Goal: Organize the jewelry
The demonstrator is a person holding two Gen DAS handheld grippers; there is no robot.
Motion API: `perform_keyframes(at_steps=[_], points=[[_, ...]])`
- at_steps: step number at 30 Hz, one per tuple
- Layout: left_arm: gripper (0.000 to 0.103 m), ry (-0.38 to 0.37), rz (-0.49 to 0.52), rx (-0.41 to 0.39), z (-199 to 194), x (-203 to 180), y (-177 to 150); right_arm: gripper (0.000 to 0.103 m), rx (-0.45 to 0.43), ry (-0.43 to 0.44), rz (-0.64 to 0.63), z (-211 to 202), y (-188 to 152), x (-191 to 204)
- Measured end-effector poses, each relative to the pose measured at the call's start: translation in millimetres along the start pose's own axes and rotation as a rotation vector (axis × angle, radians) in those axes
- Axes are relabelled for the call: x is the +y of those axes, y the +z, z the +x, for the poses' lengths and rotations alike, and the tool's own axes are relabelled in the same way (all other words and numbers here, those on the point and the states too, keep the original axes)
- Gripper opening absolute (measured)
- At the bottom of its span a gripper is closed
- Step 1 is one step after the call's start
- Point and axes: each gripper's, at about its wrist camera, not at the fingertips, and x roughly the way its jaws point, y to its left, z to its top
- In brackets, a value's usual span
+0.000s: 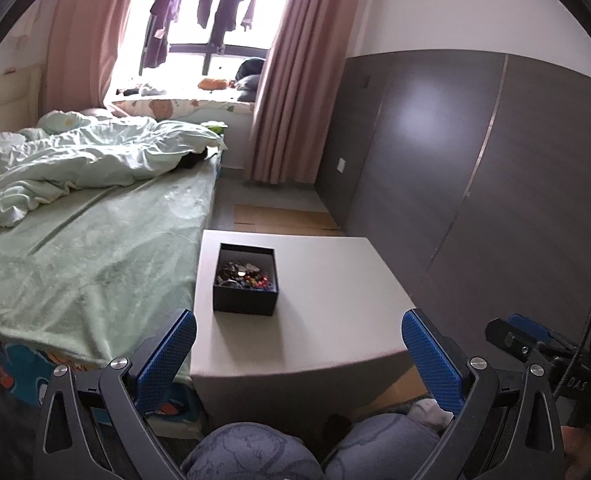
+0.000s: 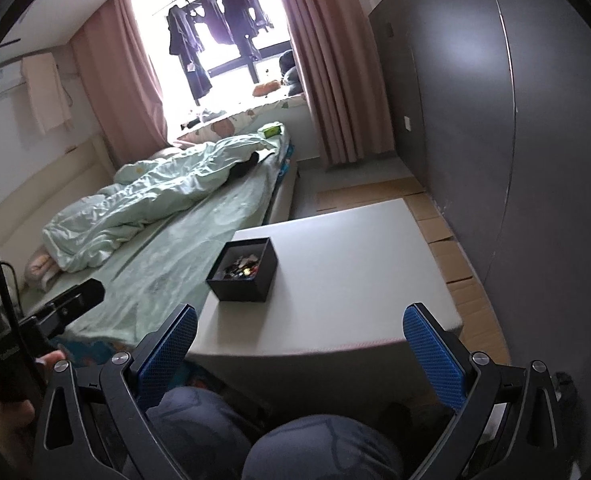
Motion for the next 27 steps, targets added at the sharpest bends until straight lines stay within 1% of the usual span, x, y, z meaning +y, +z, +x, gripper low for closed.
perform_keyframes(at_steps=[2,4,7,11,19,27], points=[[0.103,-0.005,0.012,-0.002,-7,-4,-5,0.103,0.008,0.004,-0.007,-7,-6,2],[0.103,-0.012,0.027,0.001,-13,-8,-10,0.103,0.025,0.029,-0.016,-13,-15,4],[0.103,-0.027,0.033,0.005,-19,-9,-17,0.103,0.03,0.016,-0.026,-25,-26,6],[0.103,-0.019,0.054,0.0,-28,-12,-21,0.103,0.024,0.009,-0.023,-41,-34,7],[0.103,-0.027,0.06,-0.023,-44,-15,-20,0.103,0.002,0.004,-0.036,-59,-32,16],[0.103,-0.021,0.059,-0.018,-48,-12,-19,0.103,-0.002,0.009,-0.041,-60,-31,20]])
